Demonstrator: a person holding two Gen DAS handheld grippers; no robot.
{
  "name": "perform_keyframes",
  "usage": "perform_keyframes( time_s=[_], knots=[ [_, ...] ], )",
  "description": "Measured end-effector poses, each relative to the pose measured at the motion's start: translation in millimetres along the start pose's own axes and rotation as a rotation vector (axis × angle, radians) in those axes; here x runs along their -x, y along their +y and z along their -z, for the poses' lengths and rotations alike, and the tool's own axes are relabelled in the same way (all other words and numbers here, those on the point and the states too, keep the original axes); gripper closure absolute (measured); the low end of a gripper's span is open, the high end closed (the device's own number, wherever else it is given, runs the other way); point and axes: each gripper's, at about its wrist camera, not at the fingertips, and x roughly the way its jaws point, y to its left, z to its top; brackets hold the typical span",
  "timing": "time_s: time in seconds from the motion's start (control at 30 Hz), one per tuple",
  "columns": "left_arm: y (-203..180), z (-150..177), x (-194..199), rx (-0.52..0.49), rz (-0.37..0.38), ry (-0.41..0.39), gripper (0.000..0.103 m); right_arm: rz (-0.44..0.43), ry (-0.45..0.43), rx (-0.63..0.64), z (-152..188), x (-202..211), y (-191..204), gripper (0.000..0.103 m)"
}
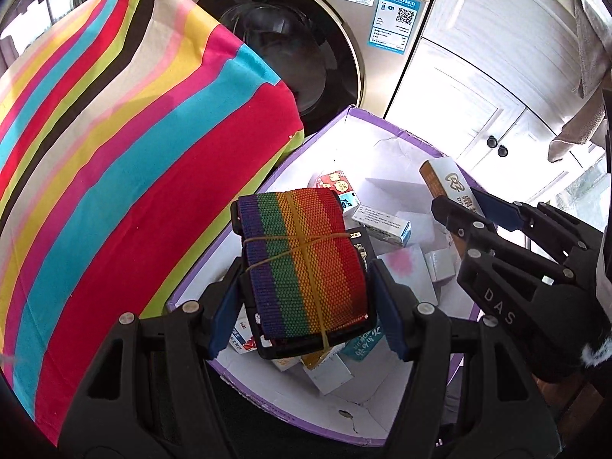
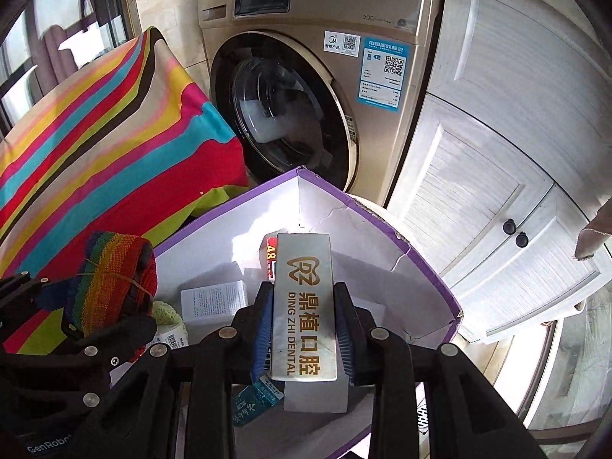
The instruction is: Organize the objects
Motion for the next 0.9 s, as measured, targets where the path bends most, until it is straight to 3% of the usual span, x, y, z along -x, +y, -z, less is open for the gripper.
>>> perform_keyframes(
  time_s=[0.1,0.2,0.27,0.37,0.4,0.43,0.53,0.73,0.9],
  knots=[
    [2.0,0.6,0.7,0.012,-0.001,-0.004,0.035,0.009,0.008,-0.006,1.4,-1.9,-0.4,0.071],
    [3.6,1.6,6.7,0.015,0.002,-0.027,0.022,0.033,0.010,-0.011,1.9,-3.8,-2.3,0.070],
    [3.0,1.8,8.4,0.008,0.009,-0.035,0.019,0.036,0.017,-0.018,2.8,-4.7,-3.3,0.070],
    [2.1,5.4,10.2,-0.004,0.018,-0.032,0.018,0.036,0.017,-0.029,4.0,-4.1,-5.0,0.059],
    [1.9,7.2,12.0,-0.010,0.019,-0.033,0.016,0.039,0.015,-0.030,4.9,-2.6,-5.2,0.051],
    [2.4,10.2,14.9,-0.015,0.023,-0.038,0.012,0.044,0.016,-0.027,6.4,-0.6,-5.1,0.044],
    [8.7,16.8,22.6,0.020,0.067,-0.038,0.001,0.041,0.017,-0.009,14.8,11.8,-4.0,0.038],
    [9.8,29.1,38.2,0.031,0.069,-0.068,0.001,0.030,0.025,-0.033,38.3,36.4,-9.1,0.034],
    [9.6,34.7,37.9,0.014,0.044,-0.055,0.001,0.038,0.042,-0.066,42.4,27.6,-13.9,0.033]
  ],
)
